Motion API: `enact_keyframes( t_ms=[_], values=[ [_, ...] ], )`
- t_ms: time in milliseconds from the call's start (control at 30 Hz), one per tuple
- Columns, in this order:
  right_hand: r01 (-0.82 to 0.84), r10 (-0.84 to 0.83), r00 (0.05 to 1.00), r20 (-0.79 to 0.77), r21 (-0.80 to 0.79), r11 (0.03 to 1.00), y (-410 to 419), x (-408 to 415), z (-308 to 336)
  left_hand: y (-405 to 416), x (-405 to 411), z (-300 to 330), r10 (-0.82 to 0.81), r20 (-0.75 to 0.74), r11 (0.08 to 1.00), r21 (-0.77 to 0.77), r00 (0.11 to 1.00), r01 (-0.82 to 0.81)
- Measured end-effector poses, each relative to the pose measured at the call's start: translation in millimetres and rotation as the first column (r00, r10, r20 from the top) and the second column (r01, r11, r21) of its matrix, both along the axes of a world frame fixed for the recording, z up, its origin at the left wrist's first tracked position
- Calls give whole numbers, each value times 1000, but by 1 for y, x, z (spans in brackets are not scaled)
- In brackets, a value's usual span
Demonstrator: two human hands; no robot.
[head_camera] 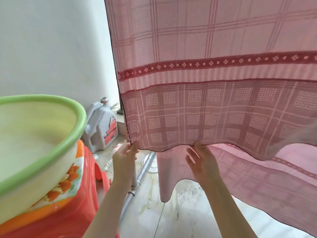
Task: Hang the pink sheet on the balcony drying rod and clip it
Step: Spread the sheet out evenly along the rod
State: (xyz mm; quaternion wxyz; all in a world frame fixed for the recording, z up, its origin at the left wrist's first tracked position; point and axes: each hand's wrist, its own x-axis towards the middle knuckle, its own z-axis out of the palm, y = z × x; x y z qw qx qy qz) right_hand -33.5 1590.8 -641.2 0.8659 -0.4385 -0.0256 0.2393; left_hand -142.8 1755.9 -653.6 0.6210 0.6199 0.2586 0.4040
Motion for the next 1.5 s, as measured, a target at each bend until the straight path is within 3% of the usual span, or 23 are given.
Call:
enact_keyframes(
  t_ms=[200,433,533,733,833,900,967,1000,1033,1133,1200,1300,1400,1500],
  values=[
    [26,-26,1000,7,-65,998,-2,-1,-18,-3,-5,-21,-78,-42,995,-62,996,75],
    [43,-73,990,-122,-235,971,-23,-6,-66,-18,-12,-77,-172,-187,965,-228,967,127],
    [56,-96,980,-173,-224,973,-26,-6,-77,-19,-10,-84,-189,-219,955,-268,957,127],
    [169,-212,944,-251,-183,969,-24,-7,-75,-34,-7,-88,-239,-245,958,-218,940,187],
    [68,-154,950,-271,-301,951,-18,-18,-70,-37,-3,-85,-208,-242,966,-201,948,161],
    [-60,-49,986,-159,-612,789,-13,-30,-63,-36,0,-77,-190,-215,972,-178,958,153],
    [87,43,990,133,-826,557,-7,-40,-51,-40,2,-68,-185,-179,974,-162,966,157],
    [241,57,946,318,-812,532,-3,-44,-40,-41,3,-64,-185,-169,975,-154,968,160],
    [369,50,877,478,-736,568,0,-49,-26,-41,4,-63,-185,-170,977,-136,968,163],
    [494,119,648,752,-534,686,14,-59,5,-47,7,-67,-211,-194,977,-25,958,210],
    [522,281,575,769,-608,598,22,-60,4,-55,10,-74,-253,-232,955,95,939,280],
    [604,352,589,727,-686,407,26,-51,-10,-67,11,-78,-379,-285,853,262,880,452],
    [707,273,522,808,-590,390,18,-37,-5,-69,8,-73,-390,-362,763,387,847,517],
    [636,174,631,756,-632,442,0,-21,2,-62,4,-70,-335,-302,792,423,893,440]
  ],
)
